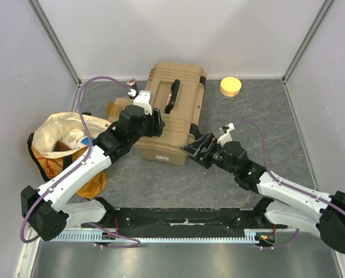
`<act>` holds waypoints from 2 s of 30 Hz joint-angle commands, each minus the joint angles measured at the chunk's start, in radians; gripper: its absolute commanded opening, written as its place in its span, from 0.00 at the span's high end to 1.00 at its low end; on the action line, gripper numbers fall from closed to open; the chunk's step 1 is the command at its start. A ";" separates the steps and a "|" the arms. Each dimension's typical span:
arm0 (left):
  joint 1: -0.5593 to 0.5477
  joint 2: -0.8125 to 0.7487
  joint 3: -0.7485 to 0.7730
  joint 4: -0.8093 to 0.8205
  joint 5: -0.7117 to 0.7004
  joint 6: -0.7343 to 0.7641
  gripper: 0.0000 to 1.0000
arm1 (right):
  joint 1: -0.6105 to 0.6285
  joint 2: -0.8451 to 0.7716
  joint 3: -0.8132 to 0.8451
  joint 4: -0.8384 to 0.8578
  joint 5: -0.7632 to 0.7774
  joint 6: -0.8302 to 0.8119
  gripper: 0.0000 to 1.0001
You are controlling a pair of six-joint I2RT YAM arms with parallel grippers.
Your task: Pack the tool kit
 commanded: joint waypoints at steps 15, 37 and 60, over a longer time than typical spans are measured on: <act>-0.041 0.016 0.144 -0.331 0.110 -0.016 0.29 | -0.004 -0.290 0.203 -0.668 0.563 -0.399 0.23; 0.143 -0.038 0.168 -0.450 -0.044 -0.007 0.24 | -0.214 0.158 0.462 -0.728 0.302 -0.746 0.48; 0.164 0.001 -0.029 -0.355 0.311 0.004 0.30 | -0.218 0.504 0.655 -0.661 0.035 -0.820 1.00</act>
